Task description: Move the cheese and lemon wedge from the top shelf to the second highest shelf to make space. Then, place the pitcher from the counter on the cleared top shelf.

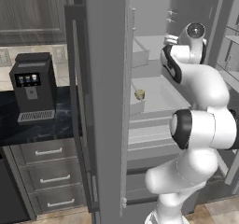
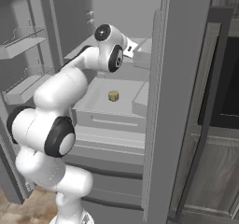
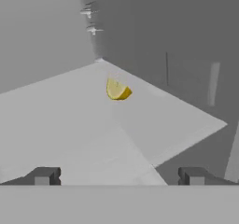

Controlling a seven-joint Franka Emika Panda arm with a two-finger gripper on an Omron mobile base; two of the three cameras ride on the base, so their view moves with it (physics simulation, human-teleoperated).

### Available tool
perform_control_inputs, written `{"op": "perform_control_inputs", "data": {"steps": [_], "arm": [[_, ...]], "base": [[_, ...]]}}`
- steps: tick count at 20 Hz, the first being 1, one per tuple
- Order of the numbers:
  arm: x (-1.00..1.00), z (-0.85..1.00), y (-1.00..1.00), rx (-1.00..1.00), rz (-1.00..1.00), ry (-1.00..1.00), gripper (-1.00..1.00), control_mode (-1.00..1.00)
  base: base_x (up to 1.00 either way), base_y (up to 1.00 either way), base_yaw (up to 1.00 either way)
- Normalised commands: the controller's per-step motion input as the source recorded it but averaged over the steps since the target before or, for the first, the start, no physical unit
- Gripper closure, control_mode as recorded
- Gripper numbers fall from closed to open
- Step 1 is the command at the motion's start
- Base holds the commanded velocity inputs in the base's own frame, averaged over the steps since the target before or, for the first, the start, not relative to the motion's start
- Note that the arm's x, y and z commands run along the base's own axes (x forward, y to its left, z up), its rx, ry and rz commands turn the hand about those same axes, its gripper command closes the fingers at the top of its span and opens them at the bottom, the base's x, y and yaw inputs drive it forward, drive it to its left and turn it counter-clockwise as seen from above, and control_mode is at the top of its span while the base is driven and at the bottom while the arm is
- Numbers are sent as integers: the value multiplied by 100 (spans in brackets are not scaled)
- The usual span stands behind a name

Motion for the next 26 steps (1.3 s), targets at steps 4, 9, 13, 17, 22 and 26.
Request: {"op": "perform_control_inputs", "data": {"steps": [4,9,13,17,22,26], "arm": [[49,-12,-18,0,-1,0,-100,-100],[47,-15,-16,0,-2,1,-100,-100],[46,-22,-24,0,-3,4,-100,-100],[46,-17,-23,0,-3,4,-100,-100],[45,-5,-18,0,-1,2,-100,-100],[41,0,-14,0,0,0,-100,-100]], "base": [[0,0,0],[0,0,0],[0,0,0],[0,0,0],[0,0,0],[0,0,0]]}}
